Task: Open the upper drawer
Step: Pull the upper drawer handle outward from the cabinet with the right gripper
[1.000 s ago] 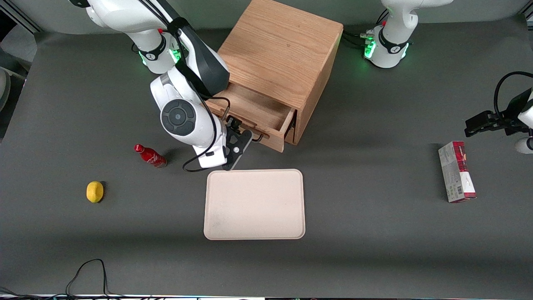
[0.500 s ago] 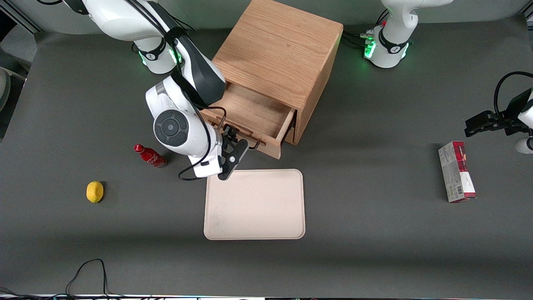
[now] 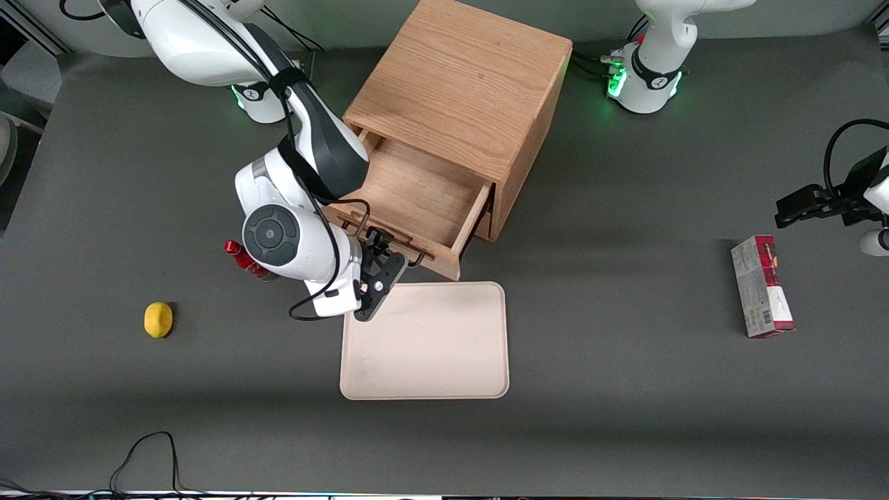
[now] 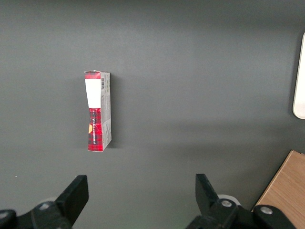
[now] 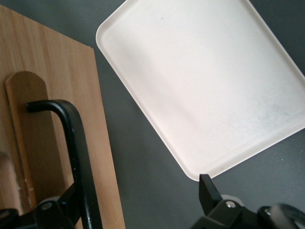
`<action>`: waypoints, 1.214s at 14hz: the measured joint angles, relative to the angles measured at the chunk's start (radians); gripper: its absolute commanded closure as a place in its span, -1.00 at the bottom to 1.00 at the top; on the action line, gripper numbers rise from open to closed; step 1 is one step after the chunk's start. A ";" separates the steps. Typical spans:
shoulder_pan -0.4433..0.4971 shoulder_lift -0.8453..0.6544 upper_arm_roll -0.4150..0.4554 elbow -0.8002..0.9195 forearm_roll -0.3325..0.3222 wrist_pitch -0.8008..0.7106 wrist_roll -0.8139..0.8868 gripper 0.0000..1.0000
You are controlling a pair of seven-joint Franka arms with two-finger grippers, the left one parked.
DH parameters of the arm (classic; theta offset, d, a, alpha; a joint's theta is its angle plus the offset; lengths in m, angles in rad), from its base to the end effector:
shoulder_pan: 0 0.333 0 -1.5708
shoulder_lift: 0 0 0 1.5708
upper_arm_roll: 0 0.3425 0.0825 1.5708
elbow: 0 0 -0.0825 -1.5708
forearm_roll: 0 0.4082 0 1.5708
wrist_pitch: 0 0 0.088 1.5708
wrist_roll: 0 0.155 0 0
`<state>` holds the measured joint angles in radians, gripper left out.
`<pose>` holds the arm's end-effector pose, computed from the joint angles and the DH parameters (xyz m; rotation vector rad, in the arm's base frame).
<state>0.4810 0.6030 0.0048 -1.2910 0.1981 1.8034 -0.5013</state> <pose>0.6515 0.3722 0.3571 -2.6309 -1.3229 0.1312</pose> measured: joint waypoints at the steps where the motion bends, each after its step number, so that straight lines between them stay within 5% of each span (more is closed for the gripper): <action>1: -0.005 0.003 0.000 0.005 0.000 0.000 0.000 -1.00; 17: -0.062 0.041 0.000 0.050 0.000 0.004 0.000 -1.00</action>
<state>0.4186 0.6439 0.0046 -1.2411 0.1981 1.8076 -0.5015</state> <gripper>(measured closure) 0.000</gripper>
